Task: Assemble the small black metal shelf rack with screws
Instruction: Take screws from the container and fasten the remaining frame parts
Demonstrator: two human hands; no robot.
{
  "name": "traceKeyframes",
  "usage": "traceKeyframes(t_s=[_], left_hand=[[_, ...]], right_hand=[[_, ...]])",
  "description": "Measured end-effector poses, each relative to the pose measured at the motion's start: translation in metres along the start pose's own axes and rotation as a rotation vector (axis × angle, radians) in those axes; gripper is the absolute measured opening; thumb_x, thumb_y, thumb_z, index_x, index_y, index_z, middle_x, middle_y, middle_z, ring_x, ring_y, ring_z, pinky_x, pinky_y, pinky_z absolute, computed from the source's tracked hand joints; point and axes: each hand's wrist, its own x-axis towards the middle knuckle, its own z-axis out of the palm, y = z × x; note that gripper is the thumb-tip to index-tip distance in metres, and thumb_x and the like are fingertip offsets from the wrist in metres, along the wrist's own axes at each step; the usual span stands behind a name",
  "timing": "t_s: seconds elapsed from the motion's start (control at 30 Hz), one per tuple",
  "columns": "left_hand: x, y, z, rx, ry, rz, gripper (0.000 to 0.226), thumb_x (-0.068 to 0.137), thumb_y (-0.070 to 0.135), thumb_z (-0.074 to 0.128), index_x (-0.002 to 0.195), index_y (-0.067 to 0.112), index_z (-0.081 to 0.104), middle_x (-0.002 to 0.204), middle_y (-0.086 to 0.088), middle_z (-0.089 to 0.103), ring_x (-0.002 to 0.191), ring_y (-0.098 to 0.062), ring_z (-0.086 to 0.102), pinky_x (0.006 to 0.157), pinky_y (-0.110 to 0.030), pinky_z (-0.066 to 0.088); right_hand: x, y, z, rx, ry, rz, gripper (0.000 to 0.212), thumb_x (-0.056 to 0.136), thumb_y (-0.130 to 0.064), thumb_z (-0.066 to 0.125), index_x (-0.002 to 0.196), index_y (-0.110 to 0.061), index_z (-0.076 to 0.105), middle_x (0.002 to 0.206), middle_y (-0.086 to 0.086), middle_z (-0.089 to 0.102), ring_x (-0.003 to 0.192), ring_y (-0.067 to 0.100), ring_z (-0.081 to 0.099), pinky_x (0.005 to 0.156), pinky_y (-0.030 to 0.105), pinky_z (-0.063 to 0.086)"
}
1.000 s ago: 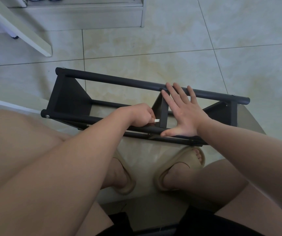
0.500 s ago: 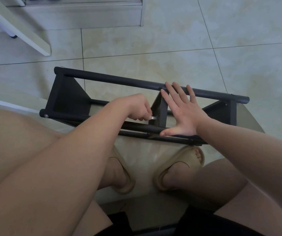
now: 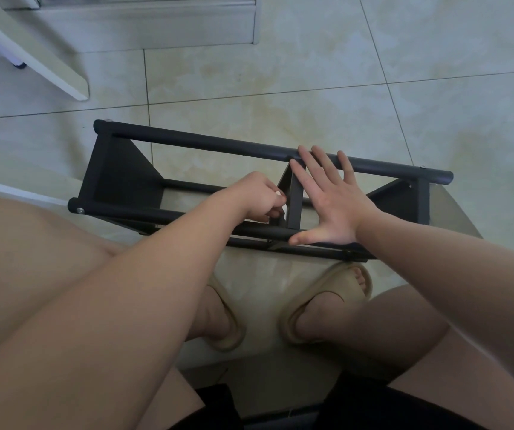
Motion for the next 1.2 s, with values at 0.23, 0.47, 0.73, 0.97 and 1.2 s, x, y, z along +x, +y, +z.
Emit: traceKeyframes(t_s=[0.23, 0.47, 0.73, 0.97, 1.2], left_hand=[[0.0028, -0.0038, 0.0042, -0.104, 0.119, 0.023, 0.005, 0.092, 0.009, 0.067, 0.093, 0.013, 0.064, 0.077, -0.006, 0.070, 0.065, -0.011, 0.069, 0.073, -0.028, 0.058], [-0.0019, -0.0005, 0.0046, -0.174, 0.131, 0.075, 0.012, 0.095, 0.009, 0.064, 0.088, 0.018, 0.064, 0.080, -0.004, 0.068, 0.070, -0.012, 0.069, 0.067, -0.023, 0.056], [-0.0029, 0.0000, 0.0008, -0.156, 0.080, 0.038, 0.012, 0.097, 0.011, 0.062, 0.091, 0.020, 0.066, 0.086, -0.003, 0.070, 0.079, -0.014, 0.069, 0.083, -0.031, 0.056], [-0.0029, 0.0011, 0.0027, -0.068, 0.090, 0.035, 0.013, 0.093, 0.012, 0.062, 0.087, 0.023, 0.066, 0.088, -0.005, 0.073, 0.081, -0.015, 0.070, 0.075, -0.029, 0.053], [-0.0034, 0.0026, 0.0038, -0.051, 0.081, 0.001, 0.012, 0.092, 0.011, 0.061, 0.091, 0.022, 0.066, 0.090, -0.006, 0.074, 0.082, -0.015, 0.070, 0.072, -0.028, 0.052]], right_hand=[[0.0005, 0.0005, 0.0025, 0.005, 0.009, 0.000, 0.137, 0.062, -0.105, 0.023, 0.161, -0.017, -0.010, 0.167, 0.007, -0.023, 0.154, 0.028, -0.021, 0.121, 0.064, -0.004], [0.0005, 0.0003, 0.0031, 0.005, 0.018, -0.001, 0.137, 0.061, -0.106, 0.020, 0.161, -0.017, -0.010, 0.167, 0.007, -0.022, 0.154, 0.028, -0.022, 0.122, 0.063, -0.005], [0.0006, 0.0009, 0.0032, 0.005, 0.022, -0.005, 0.136, 0.062, -0.106, 0.017, 0.161, -0.017, -0.010, 0.168, 0.007, -0.021, 0.154, 0.029, -0.020, 0.121, 0.063, -0.004], [0.0009, 0.0013, 0.0042, 0.011, 0.029, -0.007, 0.136, 0.062, -0.106, 0.019, 0.161, -0.017, -0.010, 0.168, 0.007, -0.021, 0.154, 0.028, -0.020, 0.122, 0.063, -0.004], [0.0009, 0.0016, 0.0052, 0.014, 0.028, -0.008, 0.136, 0.063, -0.106, 0.021, 0.161, -0.018, -0.011, 0.168, 0.007, -0.022, 0.154, 0.028, -0.022, 0.121, 0.063, -0.005]])
